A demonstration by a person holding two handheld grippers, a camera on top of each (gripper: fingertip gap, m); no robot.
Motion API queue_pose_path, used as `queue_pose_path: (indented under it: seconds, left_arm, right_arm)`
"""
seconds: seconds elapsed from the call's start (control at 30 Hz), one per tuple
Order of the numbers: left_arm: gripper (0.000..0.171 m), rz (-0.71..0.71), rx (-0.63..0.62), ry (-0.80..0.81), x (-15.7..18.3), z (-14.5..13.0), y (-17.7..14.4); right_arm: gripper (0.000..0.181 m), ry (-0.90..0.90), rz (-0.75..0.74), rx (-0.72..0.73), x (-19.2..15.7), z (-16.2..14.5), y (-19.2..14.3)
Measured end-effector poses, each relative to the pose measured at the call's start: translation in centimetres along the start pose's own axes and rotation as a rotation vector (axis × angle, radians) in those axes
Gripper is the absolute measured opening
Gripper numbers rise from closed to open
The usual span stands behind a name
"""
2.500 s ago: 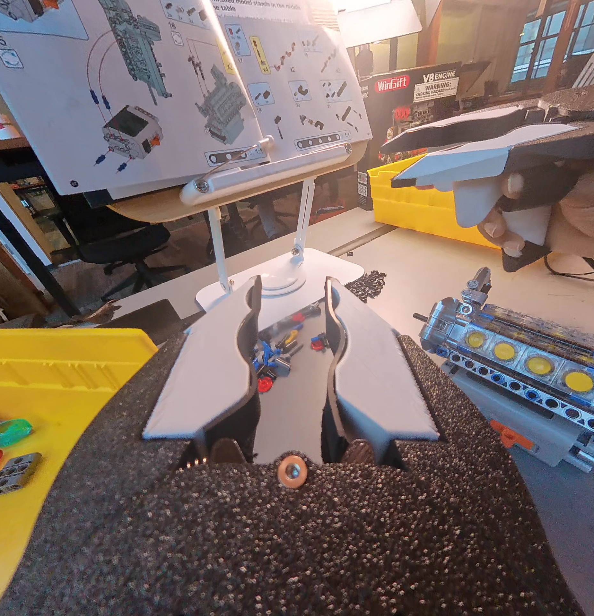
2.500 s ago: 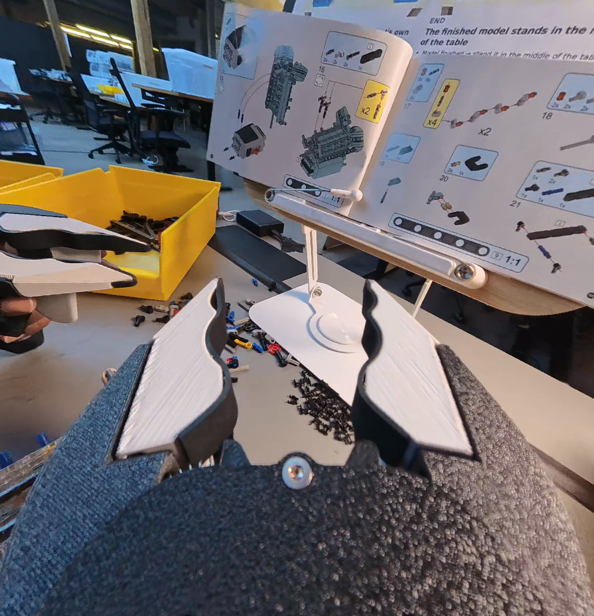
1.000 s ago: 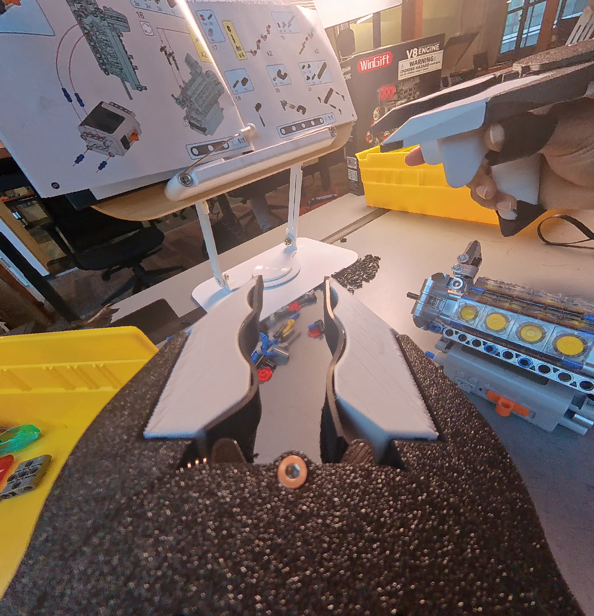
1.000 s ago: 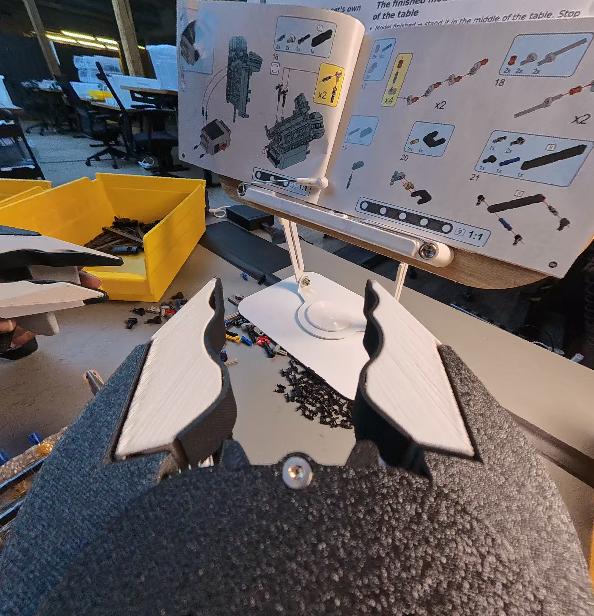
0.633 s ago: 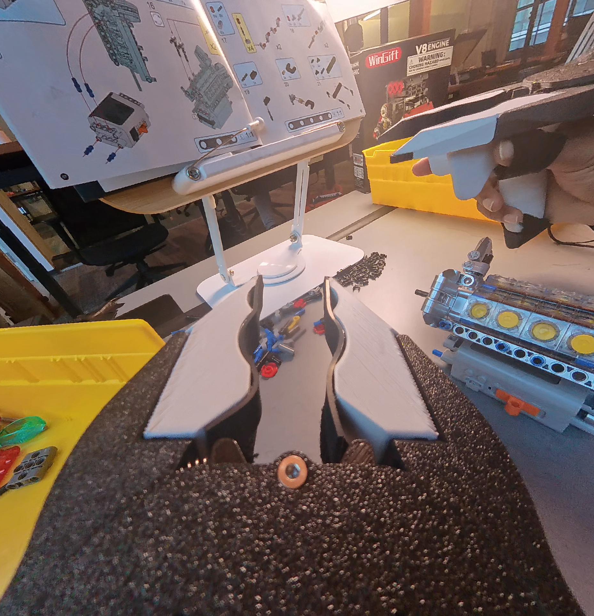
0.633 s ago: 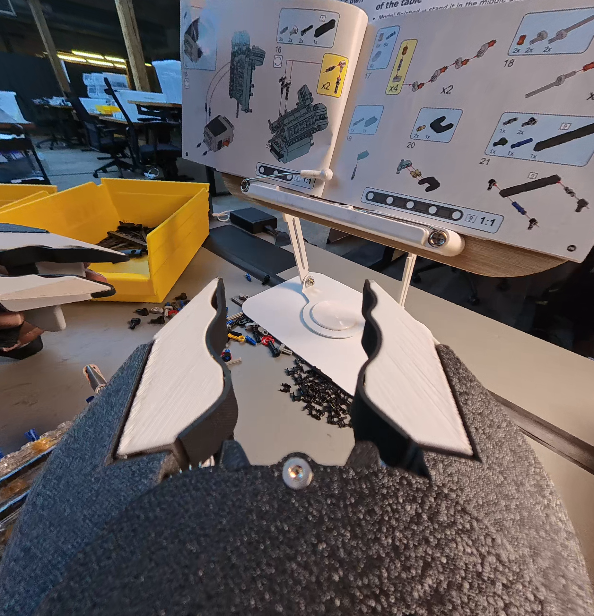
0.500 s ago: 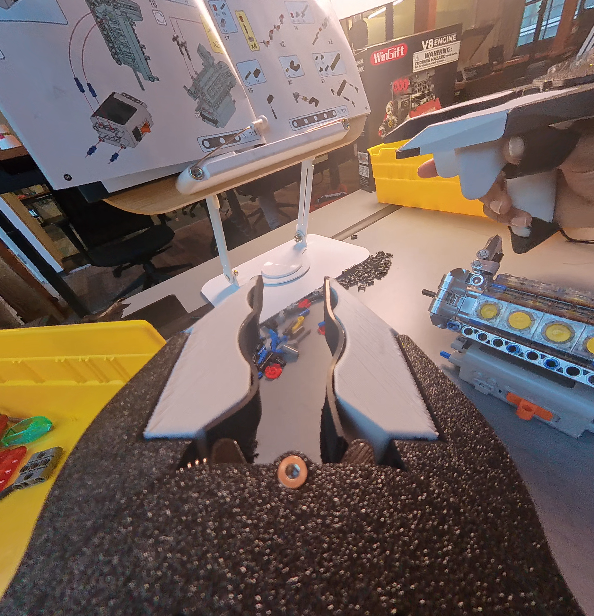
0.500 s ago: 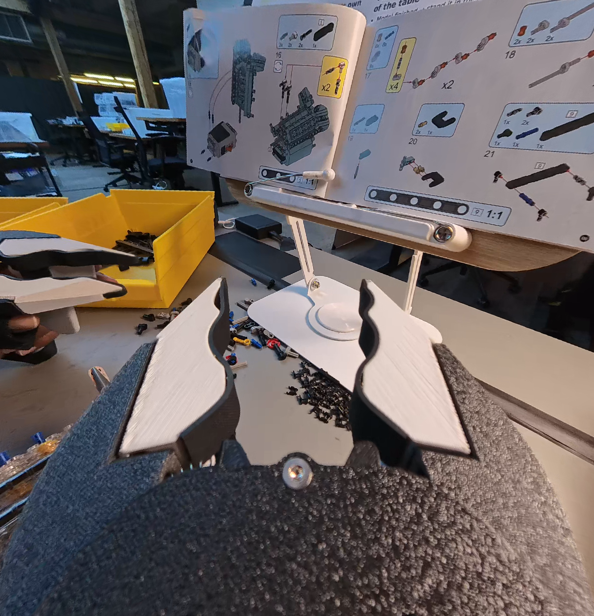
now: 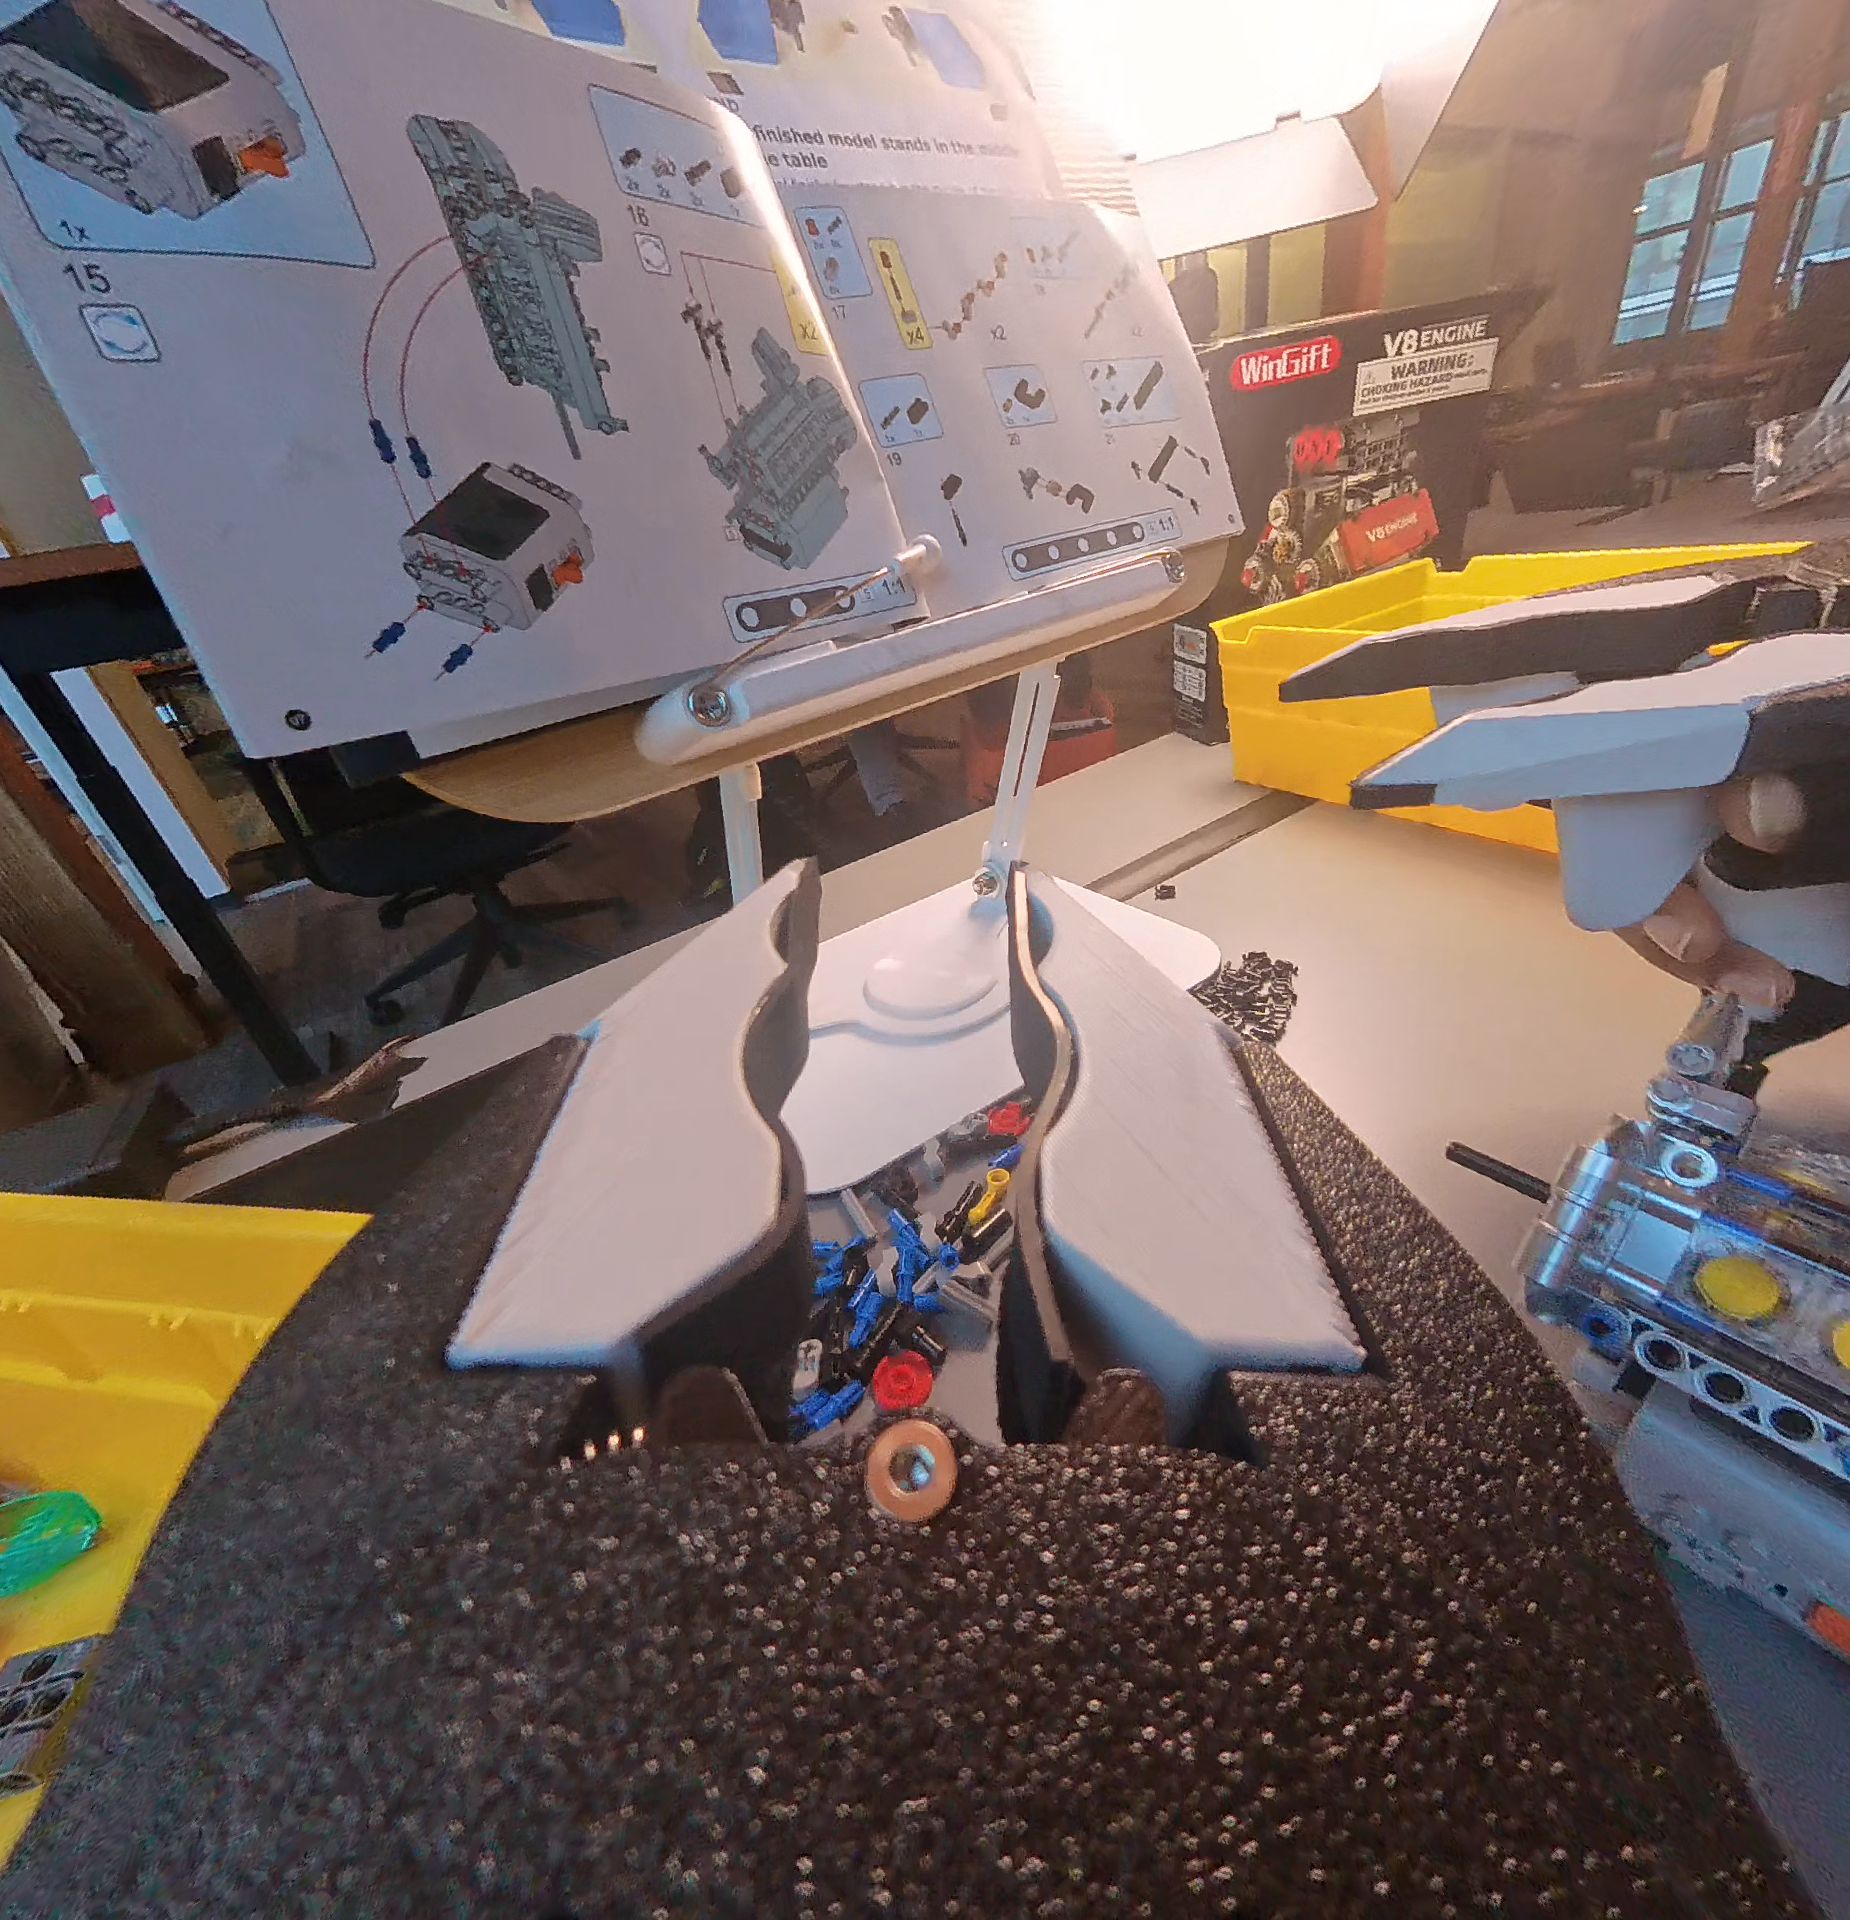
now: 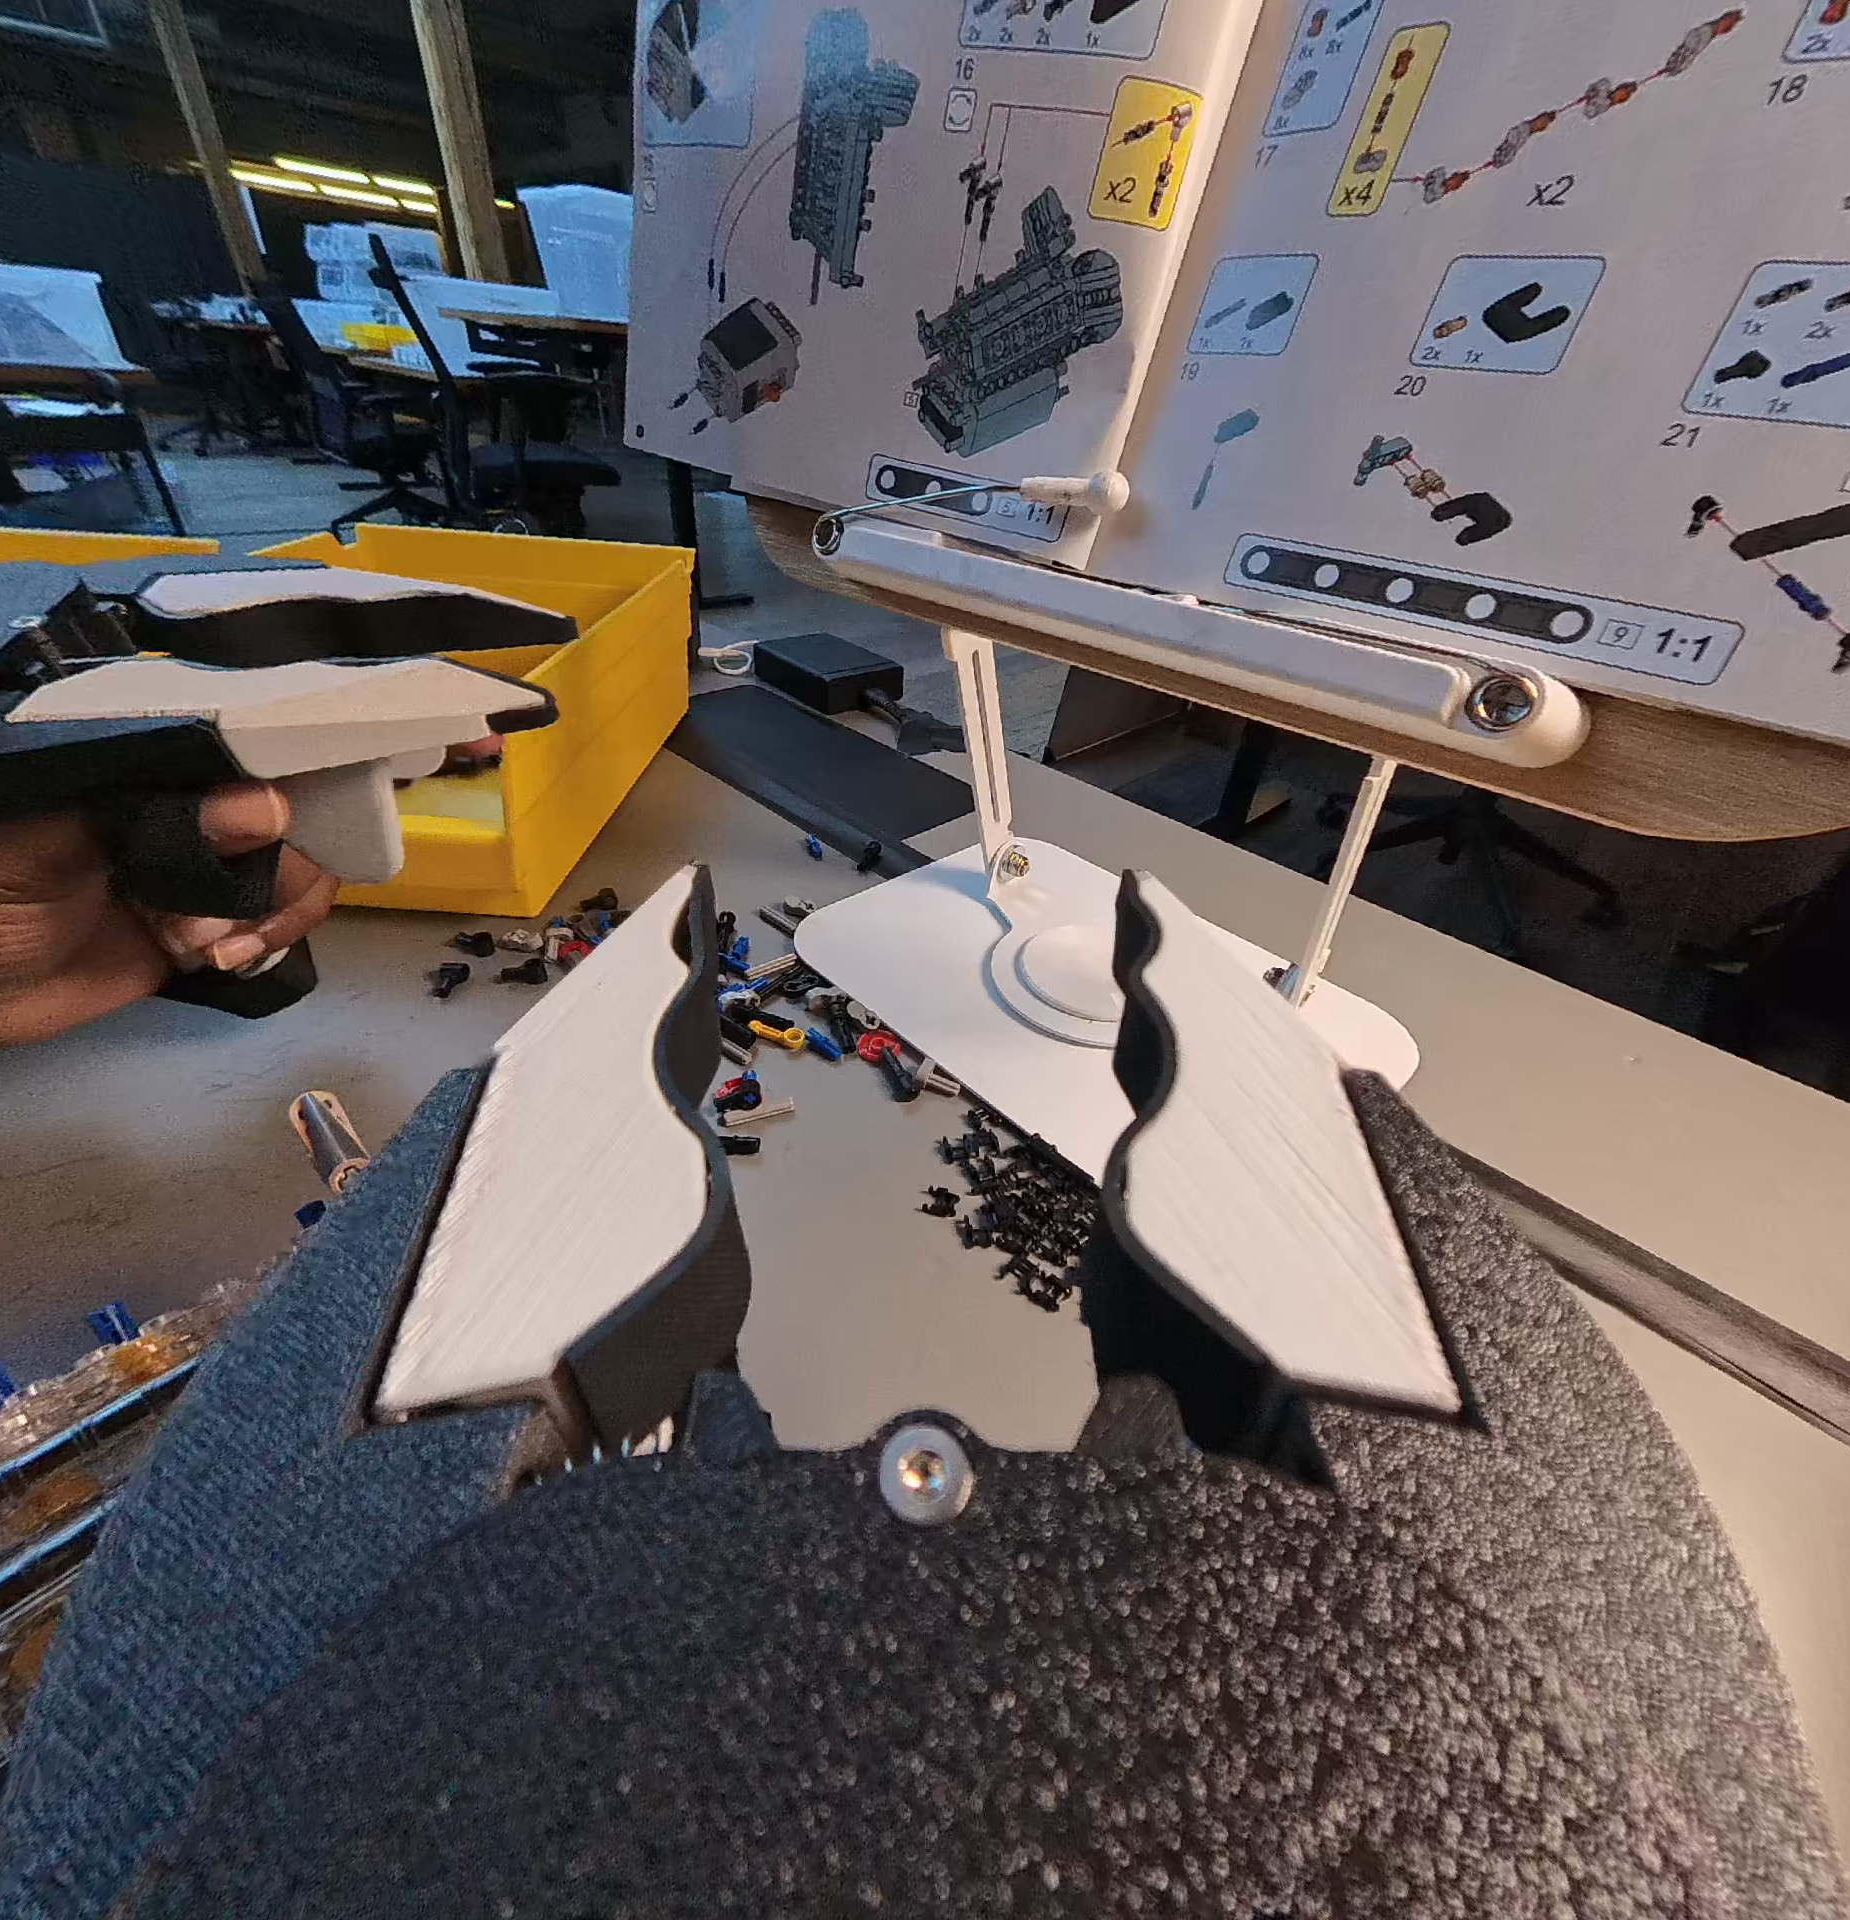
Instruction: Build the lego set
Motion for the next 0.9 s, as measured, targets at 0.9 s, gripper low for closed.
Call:
queue_pose_path:
  seconds: [0.9]
  left_arm:
    - [0.034,-0.018,-0.062,0.007,1.1,-1.6,-1.8]
  right_arm:
    - [0.014,-0.178,-0.101,0.189,2.5,8.3,5.5]
Point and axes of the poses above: each gripper's, where its closed fingertips meet, y out along the fingers, z out of its top, x = y × z across the jaws, the point moved 7 cm from there along -y, back along the fingers, and after that the axes turned 11 degrees about x, right-handed, at the moved point
